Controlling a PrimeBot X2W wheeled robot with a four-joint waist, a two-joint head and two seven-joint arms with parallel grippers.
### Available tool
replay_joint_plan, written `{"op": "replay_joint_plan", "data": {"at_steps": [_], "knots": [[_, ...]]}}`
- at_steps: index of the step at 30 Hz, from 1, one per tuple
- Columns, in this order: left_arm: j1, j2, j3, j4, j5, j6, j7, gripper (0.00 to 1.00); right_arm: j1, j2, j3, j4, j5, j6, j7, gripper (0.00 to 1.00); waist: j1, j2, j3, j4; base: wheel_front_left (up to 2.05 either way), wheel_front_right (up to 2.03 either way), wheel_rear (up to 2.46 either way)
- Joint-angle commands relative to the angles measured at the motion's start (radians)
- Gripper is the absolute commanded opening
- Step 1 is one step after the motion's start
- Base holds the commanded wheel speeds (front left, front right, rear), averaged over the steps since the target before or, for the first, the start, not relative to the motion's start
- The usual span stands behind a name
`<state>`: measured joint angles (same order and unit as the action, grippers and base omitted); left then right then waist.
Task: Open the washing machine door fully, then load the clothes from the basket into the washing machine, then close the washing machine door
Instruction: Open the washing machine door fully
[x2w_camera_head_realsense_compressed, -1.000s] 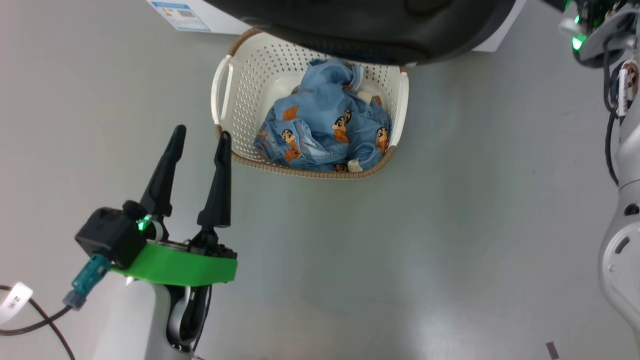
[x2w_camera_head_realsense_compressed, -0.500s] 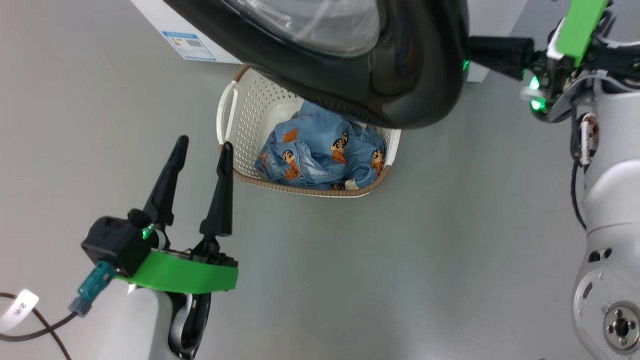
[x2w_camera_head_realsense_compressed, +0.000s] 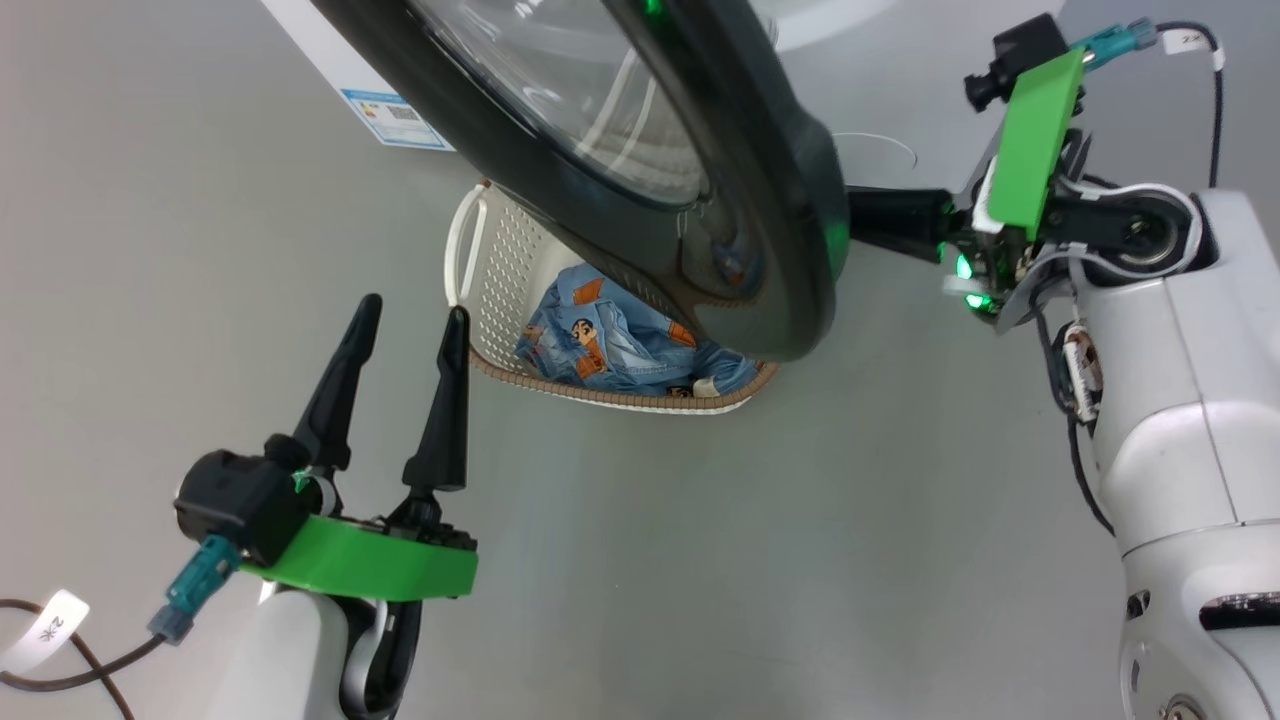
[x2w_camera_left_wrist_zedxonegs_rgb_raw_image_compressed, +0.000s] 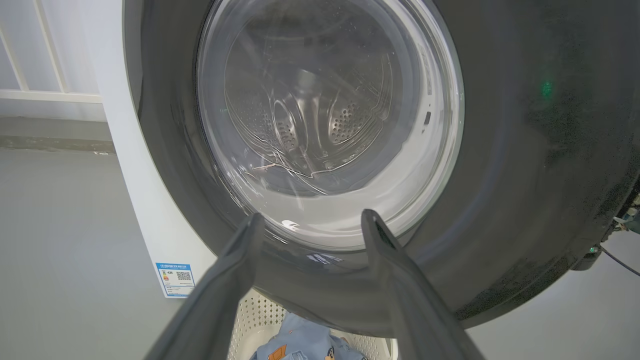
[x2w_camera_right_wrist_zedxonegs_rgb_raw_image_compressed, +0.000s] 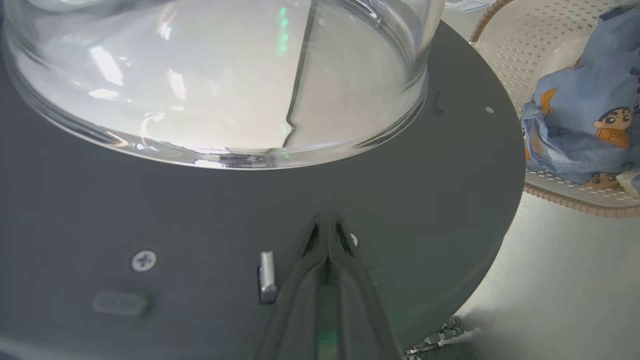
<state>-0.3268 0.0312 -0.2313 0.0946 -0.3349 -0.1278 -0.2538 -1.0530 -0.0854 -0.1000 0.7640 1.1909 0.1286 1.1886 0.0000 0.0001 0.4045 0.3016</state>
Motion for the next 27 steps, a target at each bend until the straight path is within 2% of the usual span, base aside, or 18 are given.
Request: {"op": "replay_joint_plan", "data": {"at_steps": [1,27], "knots": [[0.017,0.026,0.030,-0.016,0.012,-0.003,-0.008,1.00,0.017,0.035,0.037,-0.031,0.023,0.002,-0.003,0.00,0.0000,-0.0001,-0.001,0.003,0.00,0.00,0.00],[0.019,0.029,0.045,0.015,0.064,-0.003,-0.008,1.00,0.101,0.035,0.499,-0.025,0.427,0.002,-0.225,0.00,0.0000,-0.0001,-0.005,0.026,0.00,0.00,0.00]]}}
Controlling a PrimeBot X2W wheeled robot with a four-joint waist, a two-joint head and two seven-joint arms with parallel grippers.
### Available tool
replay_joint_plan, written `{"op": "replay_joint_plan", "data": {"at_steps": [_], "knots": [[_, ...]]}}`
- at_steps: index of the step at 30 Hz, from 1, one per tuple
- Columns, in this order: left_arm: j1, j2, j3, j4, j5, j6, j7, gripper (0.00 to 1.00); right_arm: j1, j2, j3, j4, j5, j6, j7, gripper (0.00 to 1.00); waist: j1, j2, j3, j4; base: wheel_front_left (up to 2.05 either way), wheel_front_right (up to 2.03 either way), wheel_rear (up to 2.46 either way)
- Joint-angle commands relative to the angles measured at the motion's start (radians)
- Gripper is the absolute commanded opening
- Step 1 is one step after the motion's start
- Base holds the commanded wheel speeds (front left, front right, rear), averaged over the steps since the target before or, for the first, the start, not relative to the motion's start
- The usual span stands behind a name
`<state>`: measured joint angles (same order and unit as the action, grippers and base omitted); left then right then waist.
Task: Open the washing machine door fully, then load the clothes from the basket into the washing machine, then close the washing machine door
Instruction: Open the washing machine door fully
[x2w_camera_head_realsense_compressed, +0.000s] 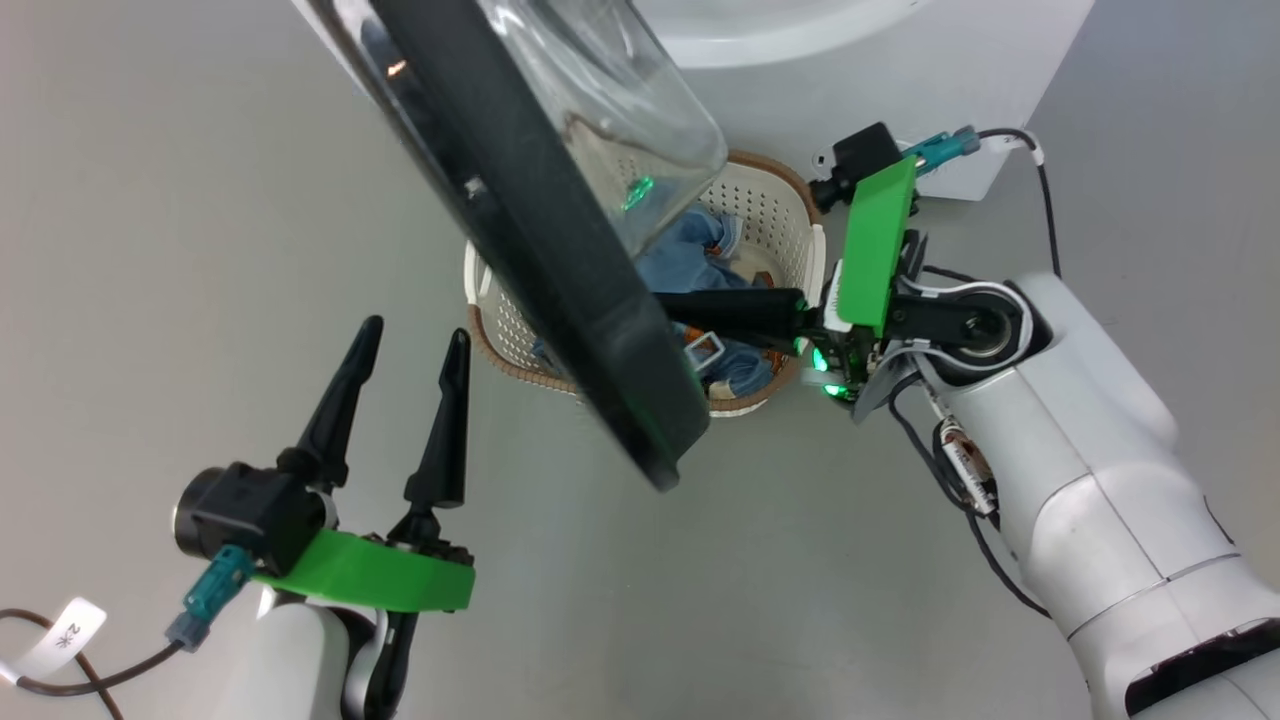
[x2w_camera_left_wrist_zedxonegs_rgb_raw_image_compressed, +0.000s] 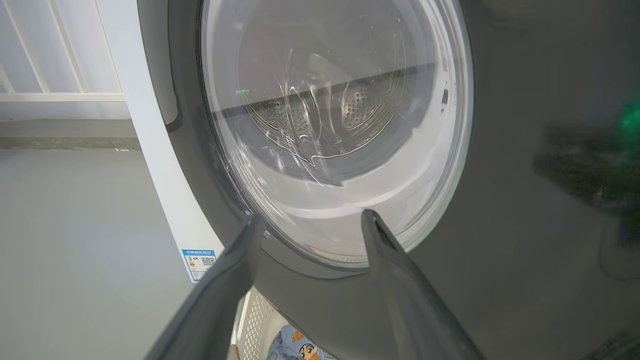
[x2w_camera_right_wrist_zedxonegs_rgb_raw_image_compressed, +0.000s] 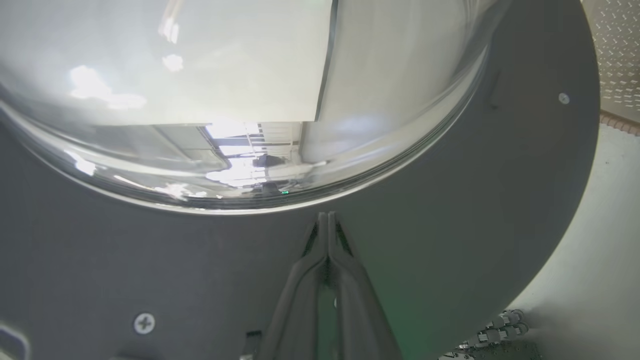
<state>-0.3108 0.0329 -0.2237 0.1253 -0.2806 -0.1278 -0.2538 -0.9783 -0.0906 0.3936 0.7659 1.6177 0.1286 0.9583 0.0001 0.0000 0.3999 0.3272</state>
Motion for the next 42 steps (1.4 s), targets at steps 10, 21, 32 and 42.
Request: {"op": "replay_joint_plan", "data": {"at_steps": [10,21,32,42], "knots": [[0.007,0.025,0.055,-0.008,0.016,-0.003,-0.008,1.00,0.024,0.040,0.143,-0.017,0.115,0.002,-0.069,0.00,0.0000,0.0000,-0.010,0.000,0.00,0.00,0.00],[0.010,0.025,0.063,-0.010,0.017,-0.003,-0.008,1.00,0.029,0.040,0.206,0.002,0.167,0.002,-0.104,0.00,0.0000,0.0000,-0.020,-0.004,0.00,0.00,0.00],[0.024,0.025,0.068,0.004,0.017,-0.003,-0.008,1.00,0.064,0.006,0.220,-0.004,0.211,0.002,-0.141,0.00,0.0000,0.0000,-0.061,-0.015,0.00,0.00,0.00],[0.075,0.052,0.096,0.018,0.020,-0.003,-0.008,1.00,0.192,-0.074,0.173,-0.087,0.283,0.002,-0.222,0.00,0.0000,0.0000,-0.144,-0.086,0.00,0.00,0.00]]}}
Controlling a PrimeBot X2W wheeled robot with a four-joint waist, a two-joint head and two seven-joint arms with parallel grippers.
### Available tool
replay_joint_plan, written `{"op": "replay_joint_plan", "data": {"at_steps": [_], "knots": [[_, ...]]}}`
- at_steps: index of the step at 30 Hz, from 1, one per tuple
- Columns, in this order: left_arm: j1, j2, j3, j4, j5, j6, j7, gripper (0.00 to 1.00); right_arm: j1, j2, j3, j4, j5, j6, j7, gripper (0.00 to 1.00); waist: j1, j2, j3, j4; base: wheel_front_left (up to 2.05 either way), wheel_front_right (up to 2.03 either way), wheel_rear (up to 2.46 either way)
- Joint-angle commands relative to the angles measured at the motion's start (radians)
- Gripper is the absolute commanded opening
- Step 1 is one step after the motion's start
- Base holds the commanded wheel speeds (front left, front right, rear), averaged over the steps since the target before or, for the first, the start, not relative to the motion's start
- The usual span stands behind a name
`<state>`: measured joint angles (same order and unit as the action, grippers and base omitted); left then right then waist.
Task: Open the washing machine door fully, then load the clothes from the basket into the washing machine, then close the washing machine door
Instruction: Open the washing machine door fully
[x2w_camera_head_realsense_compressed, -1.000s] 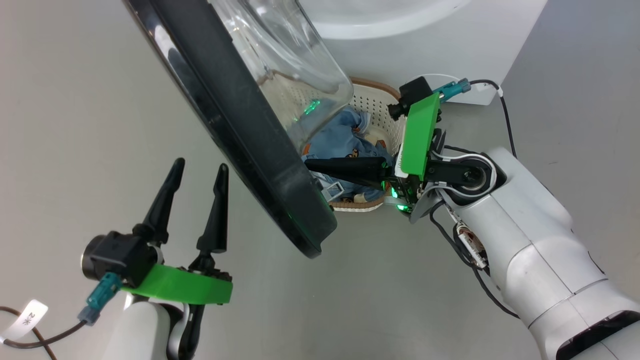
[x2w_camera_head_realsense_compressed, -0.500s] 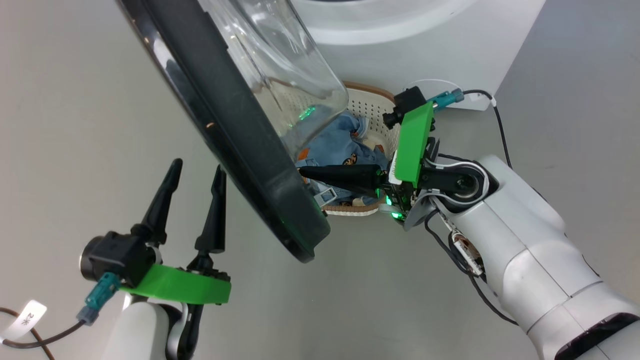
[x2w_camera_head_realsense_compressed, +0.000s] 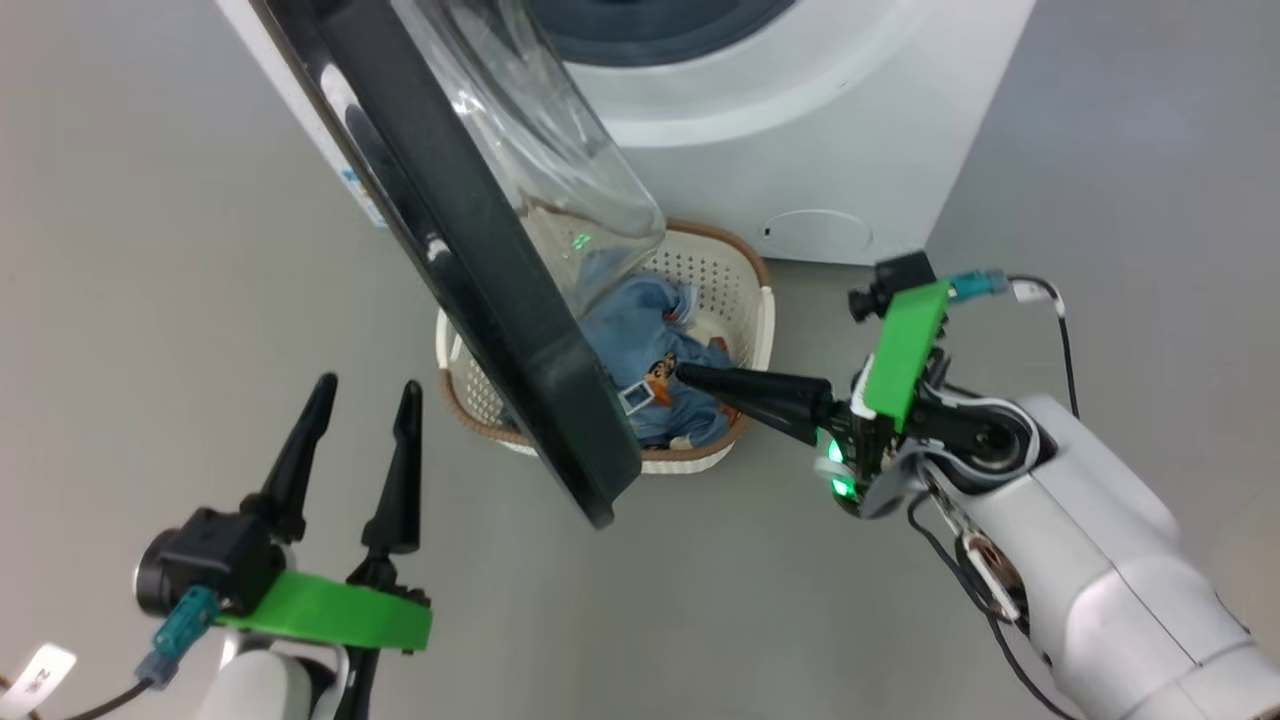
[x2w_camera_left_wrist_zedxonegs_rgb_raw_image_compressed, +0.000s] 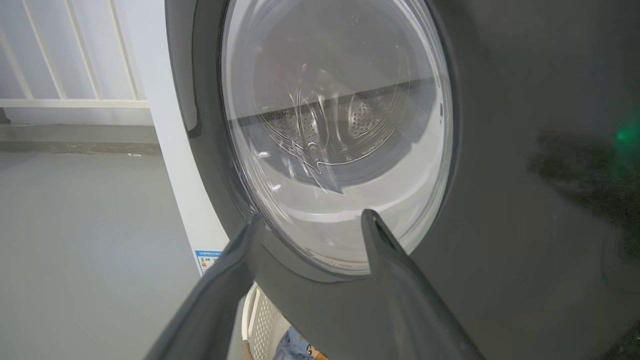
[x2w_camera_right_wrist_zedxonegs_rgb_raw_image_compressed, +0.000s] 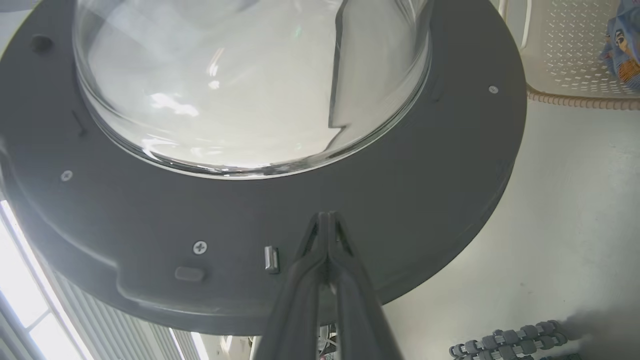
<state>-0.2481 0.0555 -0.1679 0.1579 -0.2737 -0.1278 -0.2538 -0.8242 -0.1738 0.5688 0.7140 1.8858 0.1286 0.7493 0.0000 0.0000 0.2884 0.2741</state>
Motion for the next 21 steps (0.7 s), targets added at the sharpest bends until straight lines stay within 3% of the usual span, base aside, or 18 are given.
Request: {"op": "replay_joint_plan", "data": {"at_steps": [1,21], "knots": [[0.012,0.029,0.040,-0.014,0.013,-0.003,-0.008,1.00,0.038,0.010,-0.002,-0.035,0.015,0.002,-0.013,0.00,0.0000,0.0000,-0.033,-0.033,0.00,0.00,0.00],[0.151,0.042,0.134,0.004,0.019,-0.003,-0.008,1.00,0.369,-0.074,-0.076,-0.285,0.147,0.002,-0.182,0.00,0.0000,0.0000,-0.205,-0.190,0.00,0.00,0.00]]}}
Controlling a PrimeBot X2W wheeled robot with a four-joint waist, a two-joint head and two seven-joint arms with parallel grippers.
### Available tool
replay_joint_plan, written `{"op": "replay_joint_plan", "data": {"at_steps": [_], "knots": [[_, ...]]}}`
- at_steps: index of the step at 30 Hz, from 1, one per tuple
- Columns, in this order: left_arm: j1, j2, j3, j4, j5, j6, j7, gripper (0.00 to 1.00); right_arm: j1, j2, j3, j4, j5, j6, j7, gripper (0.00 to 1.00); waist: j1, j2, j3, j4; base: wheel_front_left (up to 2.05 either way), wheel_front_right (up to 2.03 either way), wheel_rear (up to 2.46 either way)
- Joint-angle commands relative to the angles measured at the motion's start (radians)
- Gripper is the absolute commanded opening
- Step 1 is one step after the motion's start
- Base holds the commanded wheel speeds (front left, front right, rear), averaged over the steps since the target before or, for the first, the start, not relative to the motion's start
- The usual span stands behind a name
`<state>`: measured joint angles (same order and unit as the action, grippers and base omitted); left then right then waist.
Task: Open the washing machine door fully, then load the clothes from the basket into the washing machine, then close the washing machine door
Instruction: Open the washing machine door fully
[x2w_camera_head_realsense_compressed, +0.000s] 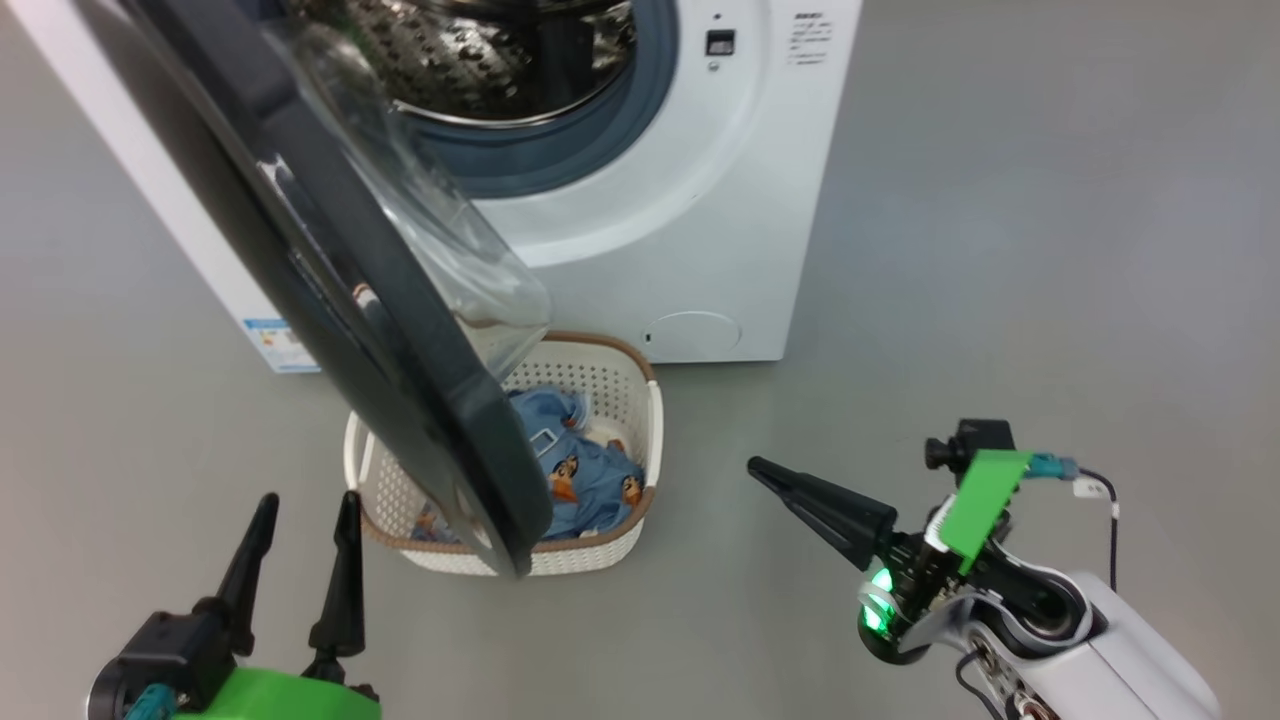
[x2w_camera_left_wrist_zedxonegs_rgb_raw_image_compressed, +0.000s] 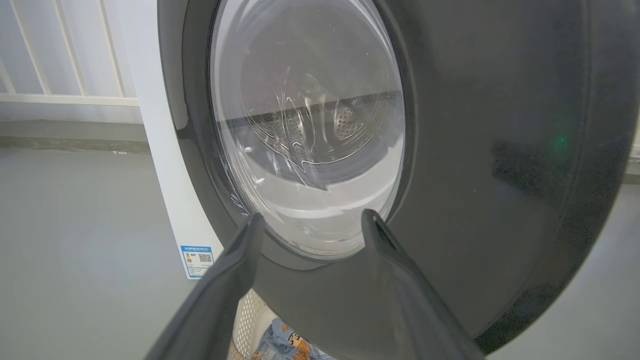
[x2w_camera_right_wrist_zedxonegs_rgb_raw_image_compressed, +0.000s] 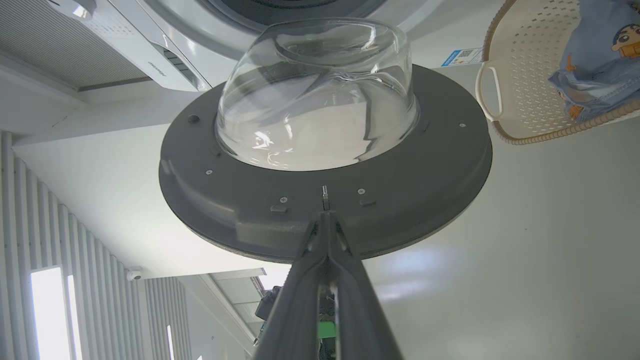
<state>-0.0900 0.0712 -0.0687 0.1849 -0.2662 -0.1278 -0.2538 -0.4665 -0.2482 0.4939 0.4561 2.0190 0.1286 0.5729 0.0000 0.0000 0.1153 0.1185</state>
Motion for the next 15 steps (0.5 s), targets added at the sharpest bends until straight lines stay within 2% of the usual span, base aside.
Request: {"op": "replay_joint_plan", "data": {"at_steps": [1,11,12,14,15], "knots": [[-0.001,0.027,0.040,-0.025,0.012,-0.003,-0.008,1.00,0.026,-0.002,-0.008,-0.042,0.020,0.002,-0.016,0.00,0.0000,0.0000,-0.036,-0.042,0.00,0.00,0.00],[0.029,0.030,0.066,-0.023,0.005,-0.003,-0.008,1.00,0.124,-0.033,-0.052,-0.149,0.041,0.002,-0.096,0.00,0.0000,0.0000,-0.055,-0.098,0.00,0.00,0.00],[0.029,0.030,0.066,-0.022,0.004,-0.003,-0.008,1.00,0.132,-0.035,-0.057,-0.157,0.037,0.002,-0.106,0.03,0.0000,0.0000,-0.057,-0.102,0.00,0.00,0.00],[0.029,0.029,0.067,-0.022,0.000,-0.003,-0.008,1.00,0.147,-0.041,-0.063,-0.176,0.024,0.002,-0.119,0.44,0.0000,0.0000,-0.059,-0.109,0.00,0.00,0.00],[0.030,0.028,0.068,-0.022,-0.002,-0.003,-0.008,1.00,0.154,-0.044,-0.072,-0.184,0.010,0.002,-0.137,0.82,0.0000,0.0000,-0.060,-0.112,0.00,0.00,0.00]]}}
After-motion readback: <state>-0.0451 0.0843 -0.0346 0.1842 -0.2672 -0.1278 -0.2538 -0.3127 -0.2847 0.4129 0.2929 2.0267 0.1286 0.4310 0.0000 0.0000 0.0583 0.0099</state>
